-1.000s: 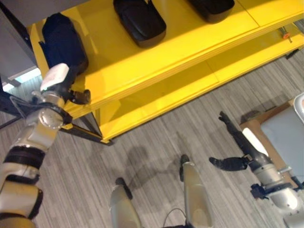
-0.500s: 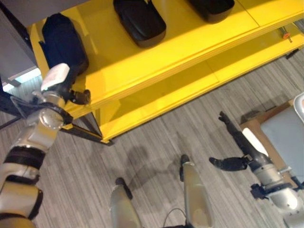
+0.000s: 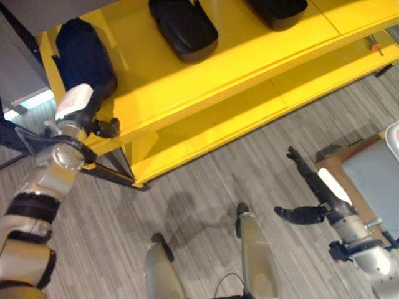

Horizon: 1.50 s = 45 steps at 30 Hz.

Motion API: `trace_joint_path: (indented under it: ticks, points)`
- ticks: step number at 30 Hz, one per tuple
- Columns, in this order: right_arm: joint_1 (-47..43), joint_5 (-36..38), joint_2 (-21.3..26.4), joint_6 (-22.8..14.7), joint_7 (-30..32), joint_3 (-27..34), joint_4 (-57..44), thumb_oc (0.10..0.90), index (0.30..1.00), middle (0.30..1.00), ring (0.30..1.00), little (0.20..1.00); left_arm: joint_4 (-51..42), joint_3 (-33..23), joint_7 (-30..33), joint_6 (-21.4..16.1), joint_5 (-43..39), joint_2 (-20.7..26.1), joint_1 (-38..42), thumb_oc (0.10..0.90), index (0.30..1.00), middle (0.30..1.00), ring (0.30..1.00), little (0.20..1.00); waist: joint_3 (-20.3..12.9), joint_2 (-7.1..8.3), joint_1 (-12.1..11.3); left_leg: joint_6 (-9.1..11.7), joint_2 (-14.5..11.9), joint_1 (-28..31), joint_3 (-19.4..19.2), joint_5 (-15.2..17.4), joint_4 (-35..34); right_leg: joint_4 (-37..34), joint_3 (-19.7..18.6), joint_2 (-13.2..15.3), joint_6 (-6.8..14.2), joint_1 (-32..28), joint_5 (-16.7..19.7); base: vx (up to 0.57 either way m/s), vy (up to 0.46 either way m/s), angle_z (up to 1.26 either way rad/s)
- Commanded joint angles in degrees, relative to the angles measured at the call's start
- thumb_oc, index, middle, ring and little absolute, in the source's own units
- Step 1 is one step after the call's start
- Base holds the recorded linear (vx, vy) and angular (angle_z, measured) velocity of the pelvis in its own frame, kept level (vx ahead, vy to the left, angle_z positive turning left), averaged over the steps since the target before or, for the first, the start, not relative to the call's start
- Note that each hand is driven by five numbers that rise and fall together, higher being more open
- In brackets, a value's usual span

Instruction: Move parts from the plastic box to the shelf.

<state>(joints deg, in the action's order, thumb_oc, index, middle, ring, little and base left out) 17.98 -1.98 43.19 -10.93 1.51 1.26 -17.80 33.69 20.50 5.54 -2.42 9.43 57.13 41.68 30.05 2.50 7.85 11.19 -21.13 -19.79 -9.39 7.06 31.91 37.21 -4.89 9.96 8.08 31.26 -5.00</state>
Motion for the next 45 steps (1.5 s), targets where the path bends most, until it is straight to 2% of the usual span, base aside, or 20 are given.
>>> trace_joint_path:
  ticks: [1,32,40,45]
  points:
    - [-1.82,1.87,-0.31,-3.93,1.61,2.65,-1.66,0.9,1.0,1.0,1.0,1.0,-3.26,-4.62,1.45,-1.12,0.7,2.91,-1.39,0.9,1.0,1.0,1.0,1.0,-4.78,1.29,-0.13,-2.64,1.79,-3.54,1.41,-10.96,-5.43,-1.41,-1.67,0.45,-0.09,-0.78,6.62,0.0,0.0,0.0]
    - [-2.7,1.14,0.11,-3.83,1.58,1.77,-0.91,0.9,1.0,1.0,1.0,1.0,-3.52,-5.35,1.44,-0.97,2.04,3.05,-3.05,0.9,1.0,1.0,1.0,1.0,-5.13,0.77,-0.19,-2.39,1.82,-3.22,1.22,-11.99,-6.41,-2.32,-1.41,0.51,0.17,-1.45,7.47,0.0,0.0,0.0]
    - [-3.17,0.63,0.64,-4.63,2.84,1.66,-0.65,0.9,1.0,1.0,1.0,1.0,-1.22,-6.59,6.78,-0.24,3.44,2.65,-0.56,0.9,1.0,1.0,1.0,1.0,-5.86,0.46,-0.27,-2.4,1.92,-2.28,1.03,-12.02,-7.15,-2.46,-1.45,0.69,0.36,-2.05,7.31,0.0,0.0,0.0]
    - [-2.3,-0.02,2.62,-6.09,4.08,2.19,-2.65,0.9,1.0,1.0,1.0,1.0,10.38,-3.03,15.48,1.33,5.91,3.31,12.51,0.9,1.0,1.0,1.0,1.0,-7.25,-0.11,0.38,-2.2,2.26,-0.43,0.57,-12.14,-8.64,-3.54,-1.37,1.13,0.9,-3.81,7.05,0.01,0.0,0.0]
